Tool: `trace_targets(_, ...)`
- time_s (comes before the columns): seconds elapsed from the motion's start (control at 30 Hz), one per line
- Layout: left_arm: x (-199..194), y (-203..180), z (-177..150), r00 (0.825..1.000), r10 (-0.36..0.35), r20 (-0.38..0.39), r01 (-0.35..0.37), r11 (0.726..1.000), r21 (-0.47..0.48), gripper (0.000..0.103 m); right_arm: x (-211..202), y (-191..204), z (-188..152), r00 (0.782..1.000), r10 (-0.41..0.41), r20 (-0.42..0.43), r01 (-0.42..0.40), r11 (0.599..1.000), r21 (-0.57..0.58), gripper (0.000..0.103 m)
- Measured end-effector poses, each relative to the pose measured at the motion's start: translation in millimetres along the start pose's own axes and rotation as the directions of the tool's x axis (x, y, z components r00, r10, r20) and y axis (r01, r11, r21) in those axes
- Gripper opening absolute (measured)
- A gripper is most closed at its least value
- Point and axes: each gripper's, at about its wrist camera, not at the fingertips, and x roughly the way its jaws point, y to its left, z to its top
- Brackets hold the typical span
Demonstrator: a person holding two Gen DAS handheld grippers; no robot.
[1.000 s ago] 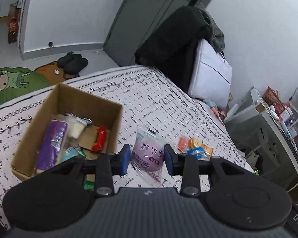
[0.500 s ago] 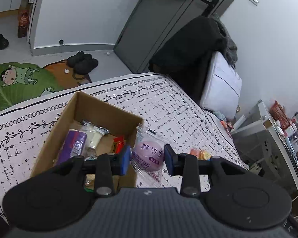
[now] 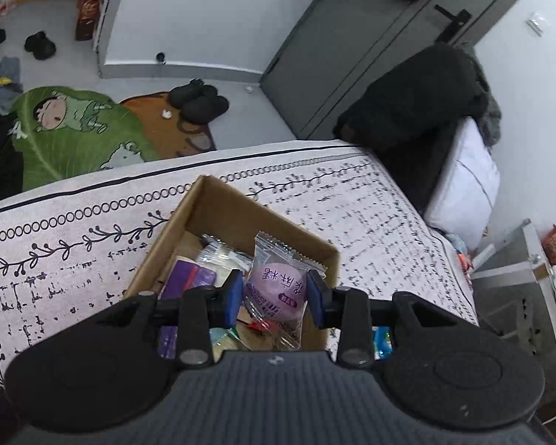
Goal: Organize snacks
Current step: 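Carry both packets over the box and open both tools to drop them, then move both tools back to the pile, left toward the green packet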
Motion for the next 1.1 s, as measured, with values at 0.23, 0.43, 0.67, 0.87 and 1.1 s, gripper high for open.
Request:
trace_targets(0.23,21.6,-0.4,4.5,0.999,0.02,-0.033,-0.02,1.0,0.003,0.041,22.9,3.5,-6.7,0.997,0.024,-0.069,-0.024,1.0,0.004,0.043)
trace_targets(0.43,31.2,3.0,3.4,0.998,0.028,-0.049,-0.029,0.999,-0.029,0.06,23.0,-13.5,-6.3,0.997,-0.023,-0.07,0.025,0.999,0.027,0.051)
trace_targets(0.67,37.2,-2.5,-0.4,0.997,0.032,-0.07,-0.034,0.999,-0.025,0.069,10.6,-34.4,-3.3,0.995,-0.082,-0.064,0.083,0.996,0.018,0.051)
trace_targets(0.87,32.5,-17.2,-10.3,0.996,0.058,-0.065,-0.056,0.998,0.038,0.081,-8.9,-55.0,2.9,0.99,-0.135,-0.047,0.136,0.99,0.023,0.051)
trace_targets(1.1,21.7,-36.6,-21.9,0.998,0.041,-0.055,-0.035,0.993,0.114,0.082,-34.8,-72.0,10.3,0.983,-0.183,-0.011,0.183,0.983,0.015,0.059)
